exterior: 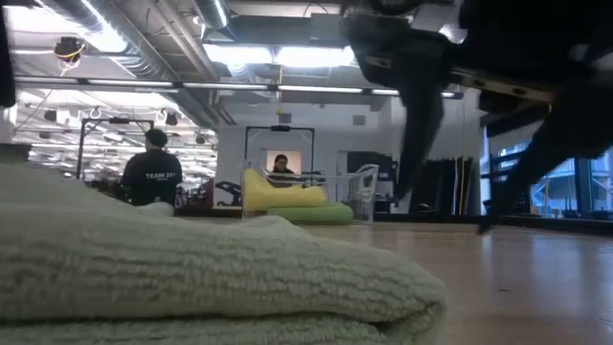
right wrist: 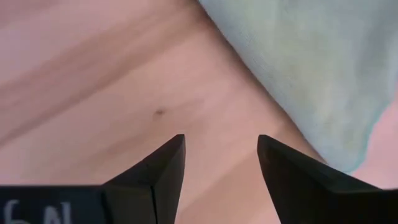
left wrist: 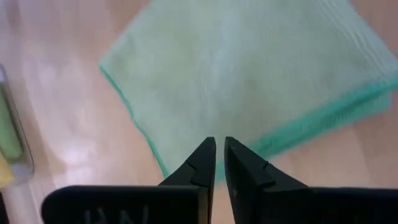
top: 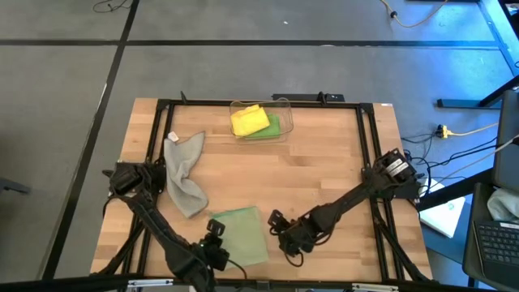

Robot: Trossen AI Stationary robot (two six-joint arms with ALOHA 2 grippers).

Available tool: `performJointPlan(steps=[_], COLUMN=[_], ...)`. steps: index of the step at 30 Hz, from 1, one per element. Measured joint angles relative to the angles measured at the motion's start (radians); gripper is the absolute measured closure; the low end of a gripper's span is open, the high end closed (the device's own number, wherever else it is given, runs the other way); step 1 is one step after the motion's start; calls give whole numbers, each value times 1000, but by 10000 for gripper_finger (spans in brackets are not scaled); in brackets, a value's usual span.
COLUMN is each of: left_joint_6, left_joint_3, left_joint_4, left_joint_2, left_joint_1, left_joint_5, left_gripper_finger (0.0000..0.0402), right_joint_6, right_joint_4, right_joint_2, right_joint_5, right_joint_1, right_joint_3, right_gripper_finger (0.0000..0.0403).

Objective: Fold microfiber towels
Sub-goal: Fold the light green microfiber cloth

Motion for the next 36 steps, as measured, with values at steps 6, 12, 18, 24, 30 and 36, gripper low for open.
performJointPlan(steps=[6, 12, 18, 24, 30, 36], left_joint_6=[20, 96, 120, 156, 308, 308], left_joint_3=[0, 51, -8, 14, 71, 74], left_joint_4=[85, 30, 6, 7, 16, 18], left_joint_2=[0, -2, 10, 10, 8, 22], left_joint_1=[1, 13, 98, 185, 180, 116], left_joint_5=[-27, -40, 147, 326, 302, 274], left_gripper_finger=[374, 374, 363, 307, 243, 188], right_joint_6=[80, 170, 207, 111, 110, 83], right_joint_4=[24, 22, -20, -81, -101, -91], right_joint_2=[0, 0, 1, 1, 1, 1], right_joint_5=[-41, -188, -314, -209, -37, -8], right_joint_1=[-3, 5, 1, 4, 11, 13], right_joint_3=[0, -9, -55, -48, -48, -57], right_gripper_finger=[220, 238, 239, 239, 239, 238])
